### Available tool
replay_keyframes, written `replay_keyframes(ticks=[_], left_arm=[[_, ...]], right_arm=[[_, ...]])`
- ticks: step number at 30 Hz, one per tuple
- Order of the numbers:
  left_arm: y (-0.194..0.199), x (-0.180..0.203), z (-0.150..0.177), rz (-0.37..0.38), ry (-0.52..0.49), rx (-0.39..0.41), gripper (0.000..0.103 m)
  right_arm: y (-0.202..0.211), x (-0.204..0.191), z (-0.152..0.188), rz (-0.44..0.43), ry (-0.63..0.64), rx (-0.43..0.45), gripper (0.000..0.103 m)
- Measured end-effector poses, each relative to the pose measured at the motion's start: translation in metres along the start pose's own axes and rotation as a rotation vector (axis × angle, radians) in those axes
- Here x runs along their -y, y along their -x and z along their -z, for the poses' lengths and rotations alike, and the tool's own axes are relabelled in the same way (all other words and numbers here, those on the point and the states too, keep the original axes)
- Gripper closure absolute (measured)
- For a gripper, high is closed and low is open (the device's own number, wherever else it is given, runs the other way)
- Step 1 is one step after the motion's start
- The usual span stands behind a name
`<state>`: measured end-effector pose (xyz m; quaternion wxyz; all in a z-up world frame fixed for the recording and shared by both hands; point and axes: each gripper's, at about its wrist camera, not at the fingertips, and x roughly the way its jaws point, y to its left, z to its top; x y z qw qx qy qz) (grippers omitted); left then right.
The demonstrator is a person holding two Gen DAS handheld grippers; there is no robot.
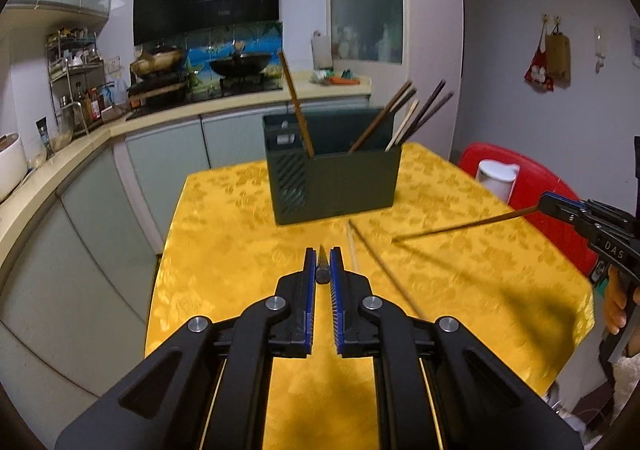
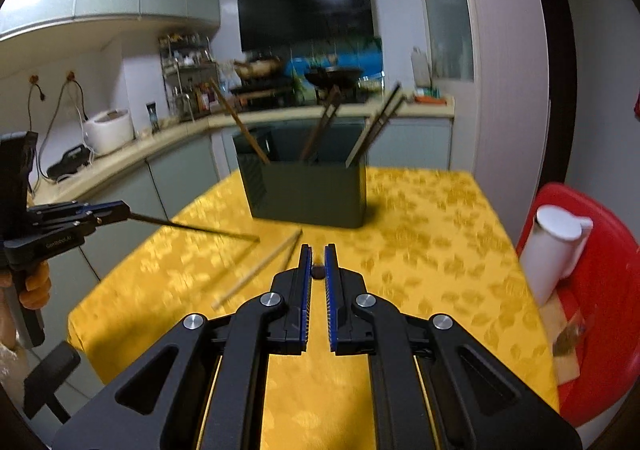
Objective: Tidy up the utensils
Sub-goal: 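Lift both held chopsticks and carry them over the green utensil holder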
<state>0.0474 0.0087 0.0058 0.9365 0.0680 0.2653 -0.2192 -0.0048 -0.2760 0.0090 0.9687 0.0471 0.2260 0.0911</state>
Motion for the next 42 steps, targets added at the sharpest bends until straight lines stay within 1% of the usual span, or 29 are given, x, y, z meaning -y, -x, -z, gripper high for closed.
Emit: replay_keyframes(ticks=[5, 9, 17, 21, 24, 30, 33, 37, 42], left_arm=[[0.011, 0.004, -0.024, -0.001, -0.018, 0.043, 0.096], [0.012, 0.004, -0.043, 0.002, -0.033, 0.056, 0.096], [0.0, -0.005, -0.077, 0.005, -0.039, 0.024, 0.096], [-0.004, -0.008, -0.094, 0.006, -0.045, 0.006, 0.096], [-0.007, -0.008, -0.106, 0.017, -0.046, -0.002, 0.096], [-0.008, -0.002, -0.136, 0.038, -0.059, 0.013, 0.096], [-0.01, 0.001, -0.153, 0.042, -0.062, 0.026, 0.096], [-0.016, 0.005, -0.178, 0.051, -0.051, 0.043, 0.096], [-0.027, 0.006, -0.206, 0.04, -0.027, 0.07, 0.096]], right_arm=[[0.003, -0.005, -0.022, -0.027, 0.013, 0.038, 0.096], [-0.001, -0.007, -0.04, -0.043, 0.024, 0.041, 0.096], [-0.025, 0.006, -0.081, -0.038, 0.016, -0.026, 0.096], [-0.036, 0.02, -0.103, -0.034, -0.016, -0.06, 0.096], [-0.039, 0.028, -0.118, -0.036, -0.039, -0.066, 0.096], [-0.039, 0.04, -0.156, -0.026, -0.062, -0.036, 0.096], [-0.04, 0.044, -0.17, -0.025, -0.073, -0.026, 0.096], [-0.042, 0.049, -0.193, -0.014, -0.073, -0.012, 0.096], [-0.051, 0.054, -0.216, 0.016, -0.079, 0.001, 0.096]])
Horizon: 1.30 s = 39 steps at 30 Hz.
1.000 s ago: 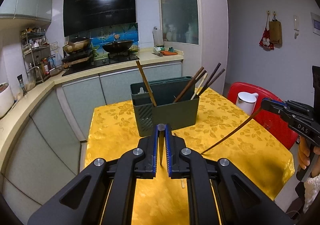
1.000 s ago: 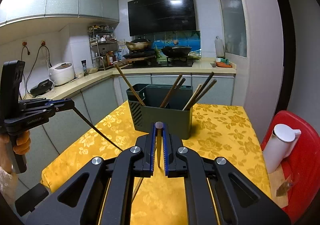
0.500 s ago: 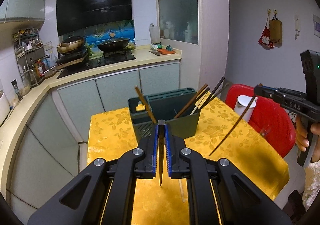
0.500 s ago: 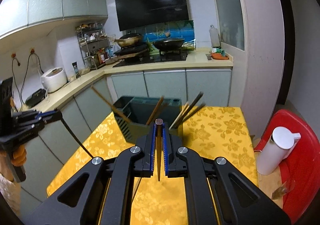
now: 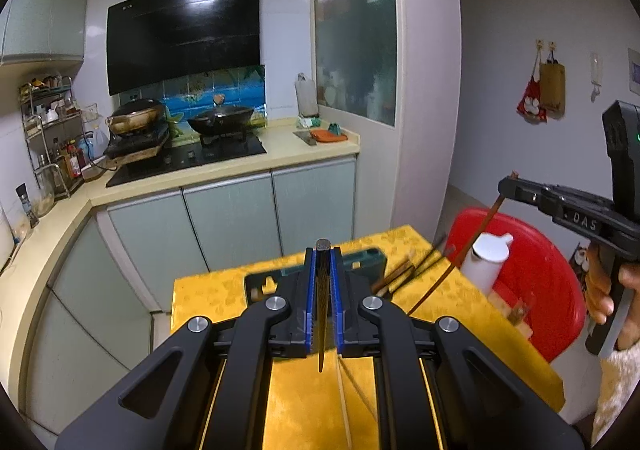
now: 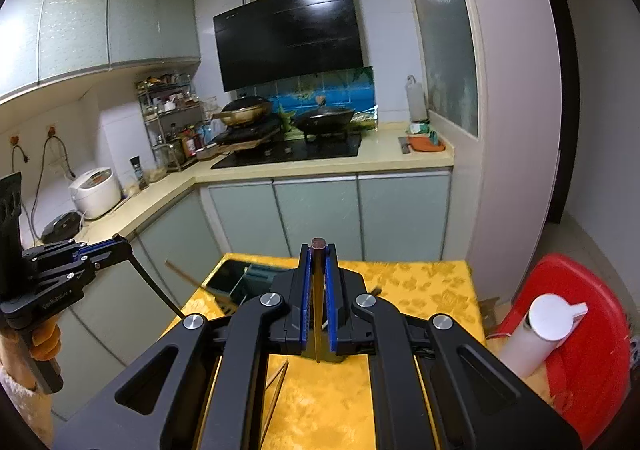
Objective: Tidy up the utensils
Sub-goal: 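Lift both held chopsticks and carry them over the green utensil holder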
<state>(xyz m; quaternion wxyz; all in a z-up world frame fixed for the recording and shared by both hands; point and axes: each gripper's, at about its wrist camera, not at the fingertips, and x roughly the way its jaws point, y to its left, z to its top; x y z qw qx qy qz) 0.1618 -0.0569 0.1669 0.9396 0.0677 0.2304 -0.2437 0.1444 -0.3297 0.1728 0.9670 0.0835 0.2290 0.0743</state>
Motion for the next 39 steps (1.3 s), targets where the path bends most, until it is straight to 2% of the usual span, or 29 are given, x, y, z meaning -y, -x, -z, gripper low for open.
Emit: replay_keyframes(ticks=[7, 16, 27, 39], left_arm=[[-0.021, 0.0, -0.032, -0.024, 0.035, 0.024, 0.096], [-0.047, -0.005, -0.058, -0.066, 0.07, 0.049, 0.096], [-0.105, -0.004, -0.027, -0.08, 0.082, -0.033, 0.096], [-0.131, -0.01, -0.001, -0.102, 0.092, -0.102, 0.096]], right_arm=[[-0.02, 0.006, -0.023, 0.04, -0.024, 0.016, 0.096], [-0.053, 0.007, -0.037, 0.03, -0.059, 0.009, 0.096], [-0.099, -0.002, -0.024, 0.065, -0.029, -0.085, 0.096], [-0.131, -0.014, 0.0, 0.072, 0.0, -0.176, 0.096]])
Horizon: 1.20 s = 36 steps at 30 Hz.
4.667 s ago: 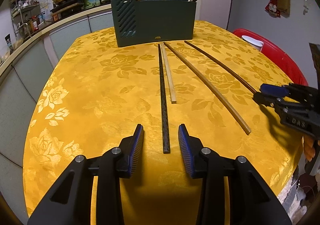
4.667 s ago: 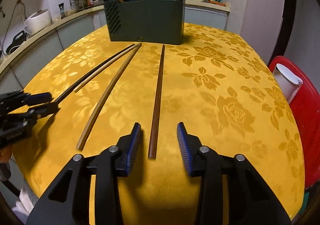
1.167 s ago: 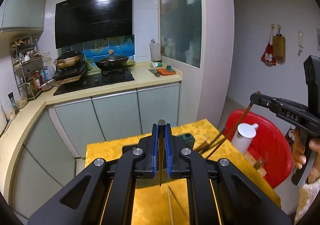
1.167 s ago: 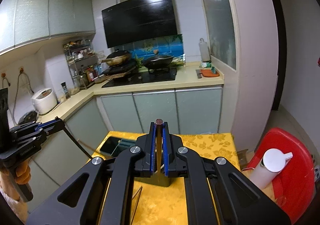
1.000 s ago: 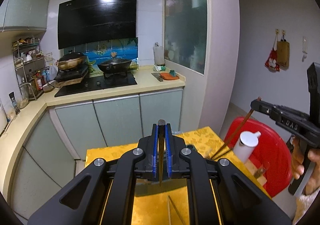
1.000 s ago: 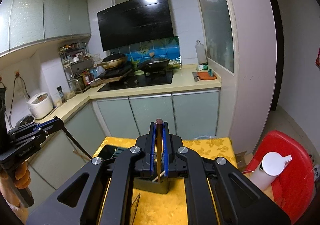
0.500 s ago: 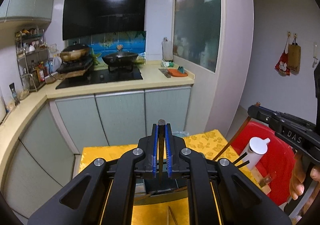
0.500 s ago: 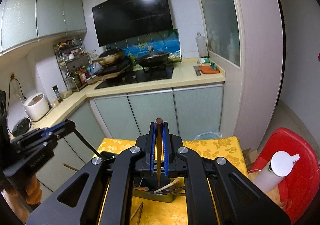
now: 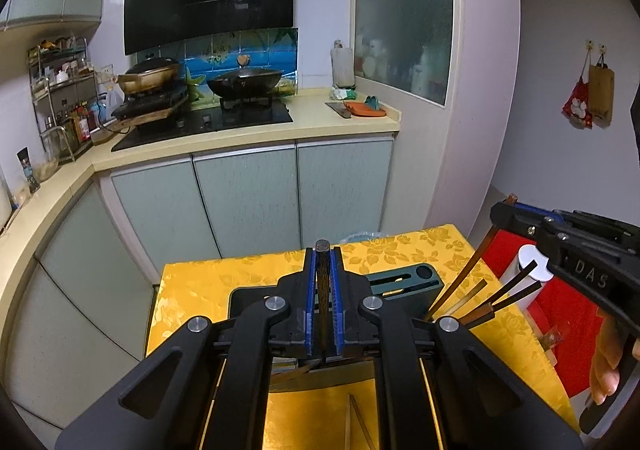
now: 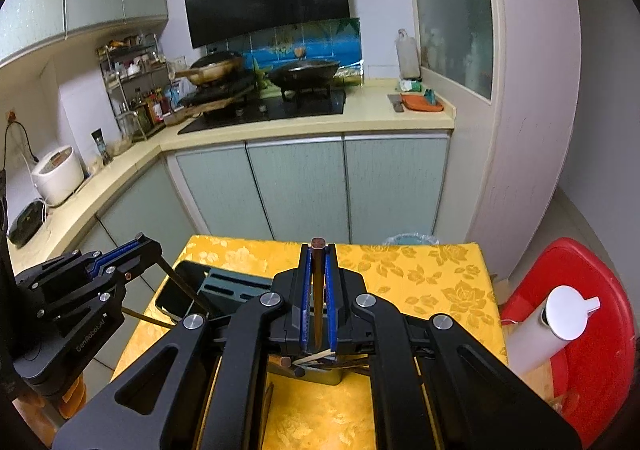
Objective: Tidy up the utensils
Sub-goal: 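Lift both held chopsticks and carry them over the green utensil holder, then open both grippers to drop the chopsticks into the holder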
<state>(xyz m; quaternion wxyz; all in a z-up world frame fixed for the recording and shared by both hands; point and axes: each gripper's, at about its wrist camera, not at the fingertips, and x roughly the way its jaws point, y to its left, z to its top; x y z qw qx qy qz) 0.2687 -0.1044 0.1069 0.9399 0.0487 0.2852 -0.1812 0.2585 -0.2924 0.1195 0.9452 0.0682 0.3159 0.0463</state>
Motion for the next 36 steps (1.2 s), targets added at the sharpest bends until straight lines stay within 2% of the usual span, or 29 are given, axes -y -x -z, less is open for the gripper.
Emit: replay_keyframes(ticks=[4, 5, 6, 8, 9, 11, 12, 13, 15, 20, 24, 36], left_arm=[[0.002, -0.001, 0.0, 0.002, -0.005, 0.001, 0.094], [0.003, -0.002, -0.001, 0.002, -0.001, -0.002, 0.084], [0.005, -0.004, -0.001, -0.002, 0.004, 0.0, 0.067], [0.011, -0.007, -0.001, -0.02, 0.012, 0.023, 0.051], [0.015, -0.008, -0.001, -0.026, 0.01, 0.032, 0.049], [0.018, -0.01, -0.001, -0.026, 0.01, 0.035, 0.046], [0.021, -0.011, -0.001, -0.029, 0.013, 0.039, 0.043], [0.023, -0.012, -0.001, -0.03, 0.013, 0.043, 0.042], [0.027, -0.013, 0.0, -0.032, 0.01, 0.049, 0.035], [0.041, -0.013, 0.009, -0.043, -0.013, 0.075, 0.025], [0.05, -0.011, 0.019, -0.029, -0.026, 0.088, 0.021], [0.057, -0.014, 0.077, -0.029, -0.003, 0.049, 0.02]], right_arm=[[-0.003, 0.0, 0.003, -0.015, -0.015, -0.012, 0.095], [-0.003, 0.001, 0.003, -0.018, -0.015, -0.012, 0.094], [-0.002, 0.001, 0.002, -0.017, -0.011, -0.01, 0.094], [-0.001, 0.002, 0.002, -0.023, -0.011, -0.012, 0.093], [0.0, 0.002, 0.002, -0.023, -0.014, -0.012, 0.091], [0.003, 0.004, 0.002, -0.021, -0.022, -0.01, 0.076], [0.006, 0.006, 0.002, -0.023, -0.04, -0.007, 0.066], [0.008, 0.007, 0.002, -0.025, -0.052, -0.004, 0.061], [0.012, 0.007, 0.002, -0.027, -0.046, 0.004, 0.061], [0.028, 0.009, 0.006, -0.028, -0.036, 0.026, 0.06], [0.044, 0.01, 0.011, -0.019, -0.019, 0.062, 0.055], [0.08, 0.014, 0.063, 0.007, 0.015, 0.117, 0.055]])
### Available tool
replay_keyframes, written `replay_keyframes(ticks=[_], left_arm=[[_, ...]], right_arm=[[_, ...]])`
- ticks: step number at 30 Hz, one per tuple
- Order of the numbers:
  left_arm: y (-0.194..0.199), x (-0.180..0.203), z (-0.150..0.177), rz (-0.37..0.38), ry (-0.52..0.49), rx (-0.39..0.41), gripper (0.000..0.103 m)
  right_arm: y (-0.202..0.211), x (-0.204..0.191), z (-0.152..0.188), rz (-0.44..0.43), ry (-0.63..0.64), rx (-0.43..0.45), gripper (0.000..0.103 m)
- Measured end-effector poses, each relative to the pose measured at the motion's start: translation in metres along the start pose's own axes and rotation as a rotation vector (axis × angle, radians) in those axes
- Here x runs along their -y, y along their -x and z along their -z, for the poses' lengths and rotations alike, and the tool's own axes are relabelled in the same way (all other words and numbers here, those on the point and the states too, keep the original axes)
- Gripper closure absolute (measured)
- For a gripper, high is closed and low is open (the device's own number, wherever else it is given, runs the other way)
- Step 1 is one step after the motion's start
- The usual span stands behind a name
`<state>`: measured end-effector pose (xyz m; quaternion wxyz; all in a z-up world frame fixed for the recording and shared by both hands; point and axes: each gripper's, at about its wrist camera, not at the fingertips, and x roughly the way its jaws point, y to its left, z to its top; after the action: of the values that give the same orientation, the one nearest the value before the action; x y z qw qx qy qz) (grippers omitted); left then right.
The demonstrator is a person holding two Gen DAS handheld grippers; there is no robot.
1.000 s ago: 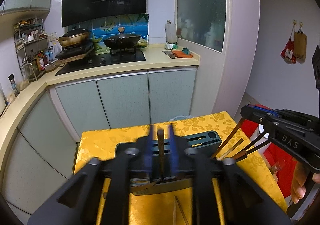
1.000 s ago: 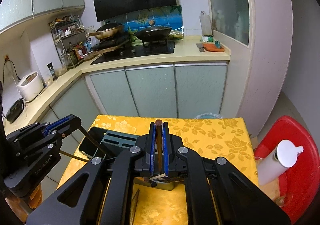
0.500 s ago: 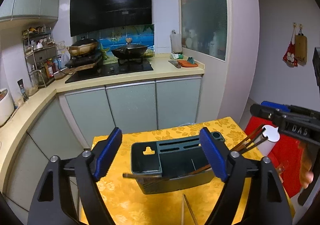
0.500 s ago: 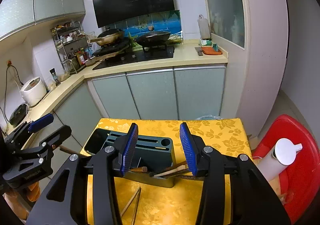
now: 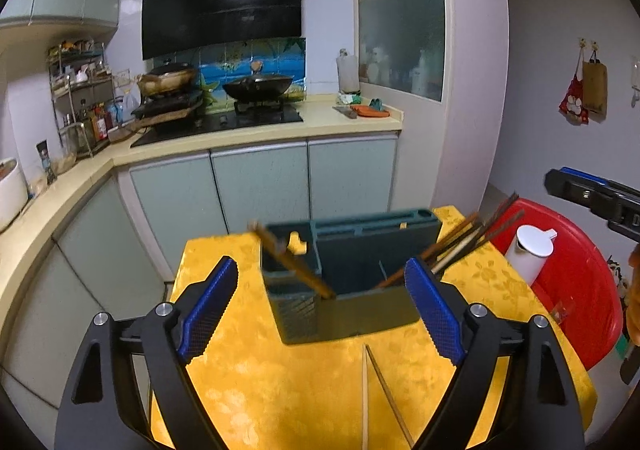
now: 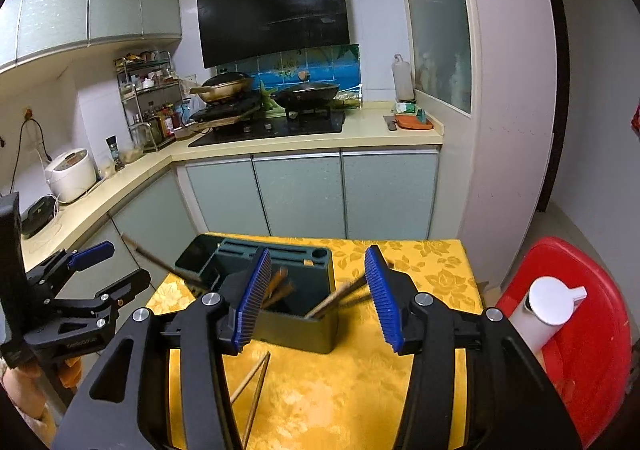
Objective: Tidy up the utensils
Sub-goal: 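Open both grippers to drop the chopsticks into the holder, then move both open grippers back down toward the last chopsticks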
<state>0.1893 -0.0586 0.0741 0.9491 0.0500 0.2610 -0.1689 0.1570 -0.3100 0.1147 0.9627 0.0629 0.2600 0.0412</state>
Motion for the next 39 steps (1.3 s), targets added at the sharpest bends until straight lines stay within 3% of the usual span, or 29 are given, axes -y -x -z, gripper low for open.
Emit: replay_keyframes(ticks=[8, 15, 28, 39], left_arm=[[0.009, 0.0, 0.043, -0.023, 0.012, -0.033, 0.02], [0.006, 0.0, 0.085, -0.052, 0.019, -0.09, 0.02], [-0.001, -0.003, 0.148, -0.078, 0.088, -0.186, 0.02], [-0.009, -0.005, 0.181, -0.096, 0.096, -0.252, 0.02]], right_arm=[[0.017, -0.008, 0.057, 0.047, 0.049, 0.01, 0.055], [0.03, -0.017, 0.11, 0.068, 0.086, 0.005, 0.048], [0.029, -0.029, 0.163, 0.102, 0.093, -0.005, 0.048], [0.017, -0.017, 0.182, 0.132, 0.034, -0.031, 0.048]])
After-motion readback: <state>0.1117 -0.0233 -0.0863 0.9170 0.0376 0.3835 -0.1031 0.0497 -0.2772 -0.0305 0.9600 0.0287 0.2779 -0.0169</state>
